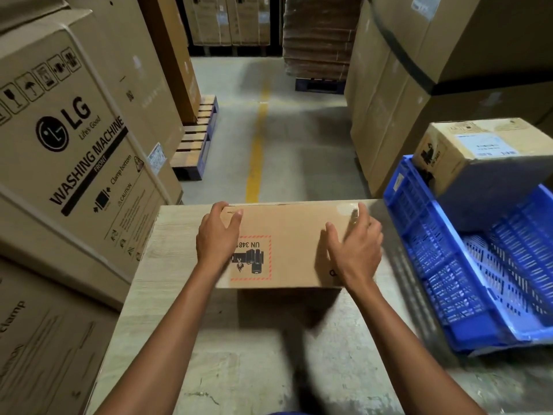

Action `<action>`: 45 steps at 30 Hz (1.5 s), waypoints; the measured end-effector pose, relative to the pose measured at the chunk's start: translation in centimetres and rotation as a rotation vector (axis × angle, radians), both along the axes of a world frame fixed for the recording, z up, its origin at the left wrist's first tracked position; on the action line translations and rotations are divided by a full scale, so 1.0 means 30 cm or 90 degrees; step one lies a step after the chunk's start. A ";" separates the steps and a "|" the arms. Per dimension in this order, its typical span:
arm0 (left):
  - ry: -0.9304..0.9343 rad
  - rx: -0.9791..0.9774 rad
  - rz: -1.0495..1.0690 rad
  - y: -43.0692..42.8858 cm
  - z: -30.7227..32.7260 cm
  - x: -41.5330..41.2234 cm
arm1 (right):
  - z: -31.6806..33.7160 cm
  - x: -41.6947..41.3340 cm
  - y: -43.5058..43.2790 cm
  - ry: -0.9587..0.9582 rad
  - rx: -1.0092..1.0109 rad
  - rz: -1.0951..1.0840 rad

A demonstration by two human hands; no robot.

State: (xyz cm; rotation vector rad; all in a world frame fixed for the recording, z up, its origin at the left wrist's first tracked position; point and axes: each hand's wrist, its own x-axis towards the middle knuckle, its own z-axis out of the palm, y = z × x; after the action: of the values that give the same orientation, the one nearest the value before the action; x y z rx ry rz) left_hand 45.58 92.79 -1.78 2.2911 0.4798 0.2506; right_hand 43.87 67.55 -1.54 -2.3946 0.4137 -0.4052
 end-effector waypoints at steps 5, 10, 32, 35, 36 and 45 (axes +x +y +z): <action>-0.083 -0.111 0.051 -0.032 -0.004 -0.028 | 0.013 0.006 -0.016 -0.088 0.107 -0.028; -0.066 -0.190 0.125 -0.053 -0.109 -0.102 | -0.103 -0.041 -0.022 -0.016 0.146 -0.018; -0.089 0.248 -0.312 -0.039 -0.294 -0.256 | -0.285 -0.184 0.192 0.046 -0.250 0.390; 0.027 0.368 -0.361 -0.057 -0.306 -0.271 | -0.310 -0.194 0.202 0.102 -0.334 0.416; 0.046 0.400 -0.361 -0.065 -0.300 -0.265 | -0.312 -0.191 0.200 0.109 -0.348 0.420; 0.113 0.374 -0.344 -0.109 -0.253 -0.150 | -0.224 -0.042 0.227 0.233 -0.404 0.548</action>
State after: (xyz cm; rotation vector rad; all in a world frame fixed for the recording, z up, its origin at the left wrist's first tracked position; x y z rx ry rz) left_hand 41.07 89.52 -9.38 2.9251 -0.1712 -0.1015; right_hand 42.62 74.35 -8.27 -2.9562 -0.7019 0.3552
